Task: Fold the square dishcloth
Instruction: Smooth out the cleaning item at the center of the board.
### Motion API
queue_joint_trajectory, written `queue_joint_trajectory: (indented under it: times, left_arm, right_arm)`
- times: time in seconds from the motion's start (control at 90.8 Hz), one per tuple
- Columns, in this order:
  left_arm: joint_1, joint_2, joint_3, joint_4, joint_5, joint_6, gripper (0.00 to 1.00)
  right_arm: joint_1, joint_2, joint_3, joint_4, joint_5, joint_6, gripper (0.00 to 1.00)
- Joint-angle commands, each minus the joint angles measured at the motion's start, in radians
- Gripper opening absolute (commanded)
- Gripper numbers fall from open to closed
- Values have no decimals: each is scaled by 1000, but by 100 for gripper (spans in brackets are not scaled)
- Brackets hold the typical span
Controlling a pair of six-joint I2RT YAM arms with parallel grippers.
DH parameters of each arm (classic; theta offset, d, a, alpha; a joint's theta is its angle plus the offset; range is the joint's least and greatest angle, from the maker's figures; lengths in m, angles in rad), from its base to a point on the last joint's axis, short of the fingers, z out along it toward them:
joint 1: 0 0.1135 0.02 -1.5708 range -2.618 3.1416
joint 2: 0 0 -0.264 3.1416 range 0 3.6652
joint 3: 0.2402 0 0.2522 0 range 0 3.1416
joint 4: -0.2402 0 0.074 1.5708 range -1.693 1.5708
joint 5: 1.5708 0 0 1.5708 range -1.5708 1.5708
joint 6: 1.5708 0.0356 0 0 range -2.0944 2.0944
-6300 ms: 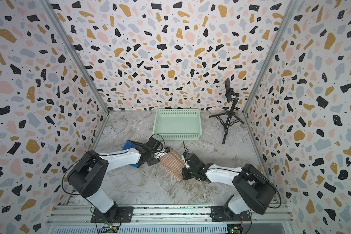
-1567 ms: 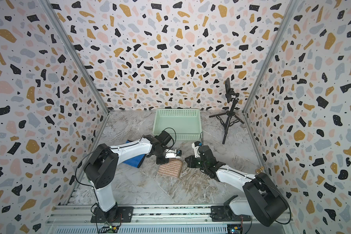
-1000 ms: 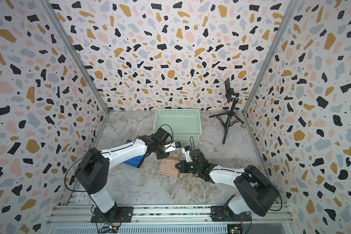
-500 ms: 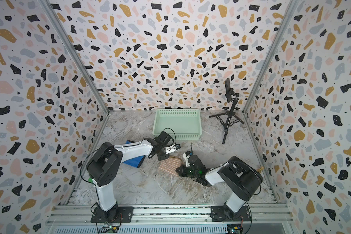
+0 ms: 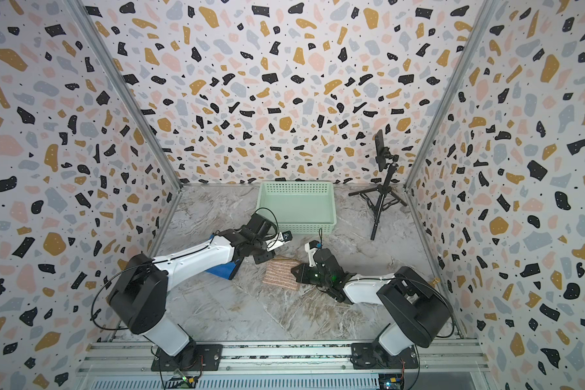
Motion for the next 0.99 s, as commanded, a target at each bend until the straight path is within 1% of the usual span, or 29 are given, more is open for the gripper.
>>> queue_joint_trajectory:
  times: [0.0, 0.088, 0.176, 0.308, 0.407, 0.584, 0.672, 0.76, 0.881, 0.98]
  left_arm:
    - [-15, -22, -67, -72, 84, -2, 43]
    - [-44, -12, -119, -44, 75, 13, 43]
    - [-62, 26, -139, -19, 47, 16, 43]
    - [-68, 80, -160, 19, -20, 58, 43]
    - [-60, 74, -205, 40, -70, 104, 43]
    - [-30, 7, -226, 42, -62, 99, 44]
    - [1, -51, -211, 21, -30, 67, 46]
    - [41, -118, -191, -40, 43, 27, 47]
    - [109, -228, -188, -122, 149, -8, 49]
    - [173, -313, -217, -142, 197, -24, 54]
  right_arm:
    - [-37, 98, 51, 23, -10, 17, 0]
    - [-52, 196, 82, 73, -20, 39, 0]
    - [-68, 288, 90, 140, -23, 72, 0]
    - [-85, 355, 65, 193, -8, 88, 0]
    - [-94, 334, 33, 198, 4, 80, 0]
    - [-85, 203, 49, 82, 22, 33, 0]
    - [-46, 125, 74, -3, 45, -4, 0]
    - [16, 85, 86, -42, 58, -17, 0]
    - [100, 80, 88, -7, 60, -5, 0]
    - [174, 132, 94, 90, 18, 15, 0]
